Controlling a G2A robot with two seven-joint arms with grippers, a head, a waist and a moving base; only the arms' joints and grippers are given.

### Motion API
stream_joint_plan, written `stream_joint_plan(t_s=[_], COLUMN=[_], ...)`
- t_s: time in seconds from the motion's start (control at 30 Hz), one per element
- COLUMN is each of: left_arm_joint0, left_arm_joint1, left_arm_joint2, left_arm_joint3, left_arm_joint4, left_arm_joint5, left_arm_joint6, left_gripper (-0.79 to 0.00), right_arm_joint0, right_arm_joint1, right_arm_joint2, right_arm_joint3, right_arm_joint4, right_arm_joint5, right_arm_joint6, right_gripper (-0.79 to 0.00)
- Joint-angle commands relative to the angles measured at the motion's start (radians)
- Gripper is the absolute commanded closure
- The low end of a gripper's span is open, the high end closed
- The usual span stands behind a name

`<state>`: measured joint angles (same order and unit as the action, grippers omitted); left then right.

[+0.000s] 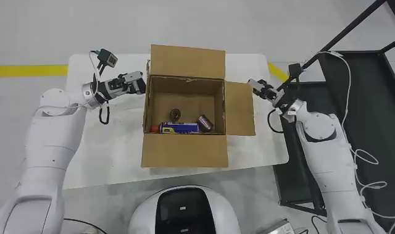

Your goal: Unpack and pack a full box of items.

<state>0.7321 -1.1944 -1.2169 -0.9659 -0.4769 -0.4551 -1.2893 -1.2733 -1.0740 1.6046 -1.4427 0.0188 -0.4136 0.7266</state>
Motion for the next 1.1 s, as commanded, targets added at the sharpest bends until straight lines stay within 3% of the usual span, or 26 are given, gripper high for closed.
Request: stream_joint_plan(t_s=[0.0,0.3,0.5,0.67,0.9,1.07], left_arm_joint0=[-0.003,-0.033,-0.052,-0.058,-0.059,-0.051], left_arm_joint1=[-0.006,-0.032,-0.043,-0.041,-0.029,-0.018], left_arm_joint2=[0.027,0.137,0.173,0.169,0.133,0.102], left_arm_joint3=[0.001,0.053,0.081,0.093,0.107,0.105], left_arm_joint4=[0.004,0.075,0.095,0.098,0.090,0.073], left_arm_joint5=[0.001,-0.030,-0.048,-0.064,-0.080,-0.081], left_arm_joint6=[0.001,0.005,0.016,0.029,0.061,0.066], left_gripper=[-0.785,-0.785,-0.785,-0.785,-0.785,-0.785], right_arm_joint0=[0.004,0.047,0.069,0.069,0.047,0.055], right_arm_joint1=[0.001,-0.007,-0.011,-0.010,-0.007,-0.001], right_arm_joint2=[0.009,-0.063,-0.087,-0.114,-0.085,-0.099], right_arm_joint3=[0.057,0.301,0.369,0.347,0.203,0.073], right_arm_joint4=[0.048,0.129,0.162,0.211,0.419,0.395], right_arm_joint5=[0.021,-0.044,-0.127,-0.123,-0.172,-0.152], right_arm_joint6=[0.023,0.093,0.099,0.210,0.308,0.365], right_gripper=[-0.785,-0.785,-0.785,-0.785,-0.785,-0.785])
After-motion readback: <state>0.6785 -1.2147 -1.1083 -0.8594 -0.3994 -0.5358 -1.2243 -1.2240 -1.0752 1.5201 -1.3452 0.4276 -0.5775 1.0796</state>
